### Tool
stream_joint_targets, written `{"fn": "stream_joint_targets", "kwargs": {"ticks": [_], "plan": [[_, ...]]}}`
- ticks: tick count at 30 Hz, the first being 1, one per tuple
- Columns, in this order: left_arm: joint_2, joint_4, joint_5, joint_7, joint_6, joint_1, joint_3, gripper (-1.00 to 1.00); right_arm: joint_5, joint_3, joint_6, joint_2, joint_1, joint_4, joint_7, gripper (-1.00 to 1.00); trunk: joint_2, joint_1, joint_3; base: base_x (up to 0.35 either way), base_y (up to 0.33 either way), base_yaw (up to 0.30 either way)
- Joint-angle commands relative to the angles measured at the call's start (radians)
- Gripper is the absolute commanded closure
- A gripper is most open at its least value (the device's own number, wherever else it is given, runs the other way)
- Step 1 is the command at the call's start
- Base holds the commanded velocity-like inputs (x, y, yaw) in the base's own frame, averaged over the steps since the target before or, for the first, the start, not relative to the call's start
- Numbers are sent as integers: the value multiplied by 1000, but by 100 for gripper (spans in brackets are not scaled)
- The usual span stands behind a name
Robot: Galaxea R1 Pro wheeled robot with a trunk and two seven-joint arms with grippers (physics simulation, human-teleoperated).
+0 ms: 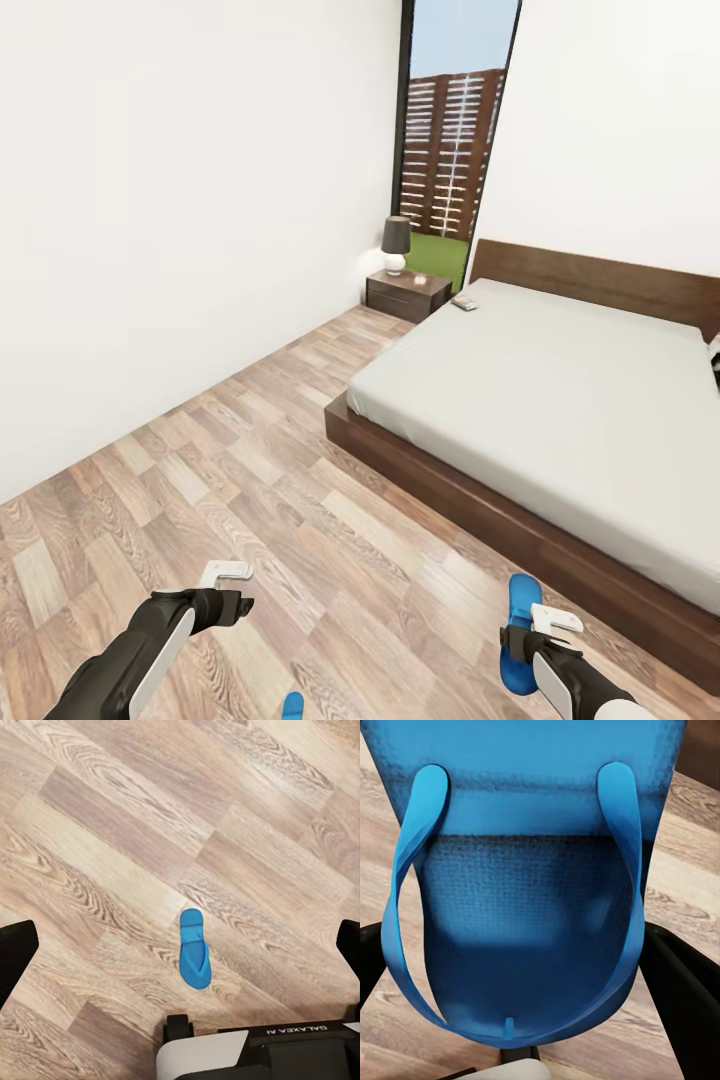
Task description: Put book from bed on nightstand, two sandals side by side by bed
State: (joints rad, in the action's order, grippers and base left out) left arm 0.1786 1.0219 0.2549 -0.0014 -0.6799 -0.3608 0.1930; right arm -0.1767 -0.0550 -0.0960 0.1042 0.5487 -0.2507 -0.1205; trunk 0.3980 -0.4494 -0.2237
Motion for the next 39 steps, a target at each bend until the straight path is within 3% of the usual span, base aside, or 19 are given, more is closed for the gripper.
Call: {"fn": "stream_joint_targets", "kwargs": {"ticks": [1,39], "plan": [[1,1,1,0,-4,-1,2,-100,-7,-2,-5,0,0,-2,-2,100,2,-1,-2,7,0,-14],[-4,-18,1,4,-8,-2,1,-100,-8,-2,-5,1,0,-2,2,100,2,-1,-2,-24,19,-21]]}}
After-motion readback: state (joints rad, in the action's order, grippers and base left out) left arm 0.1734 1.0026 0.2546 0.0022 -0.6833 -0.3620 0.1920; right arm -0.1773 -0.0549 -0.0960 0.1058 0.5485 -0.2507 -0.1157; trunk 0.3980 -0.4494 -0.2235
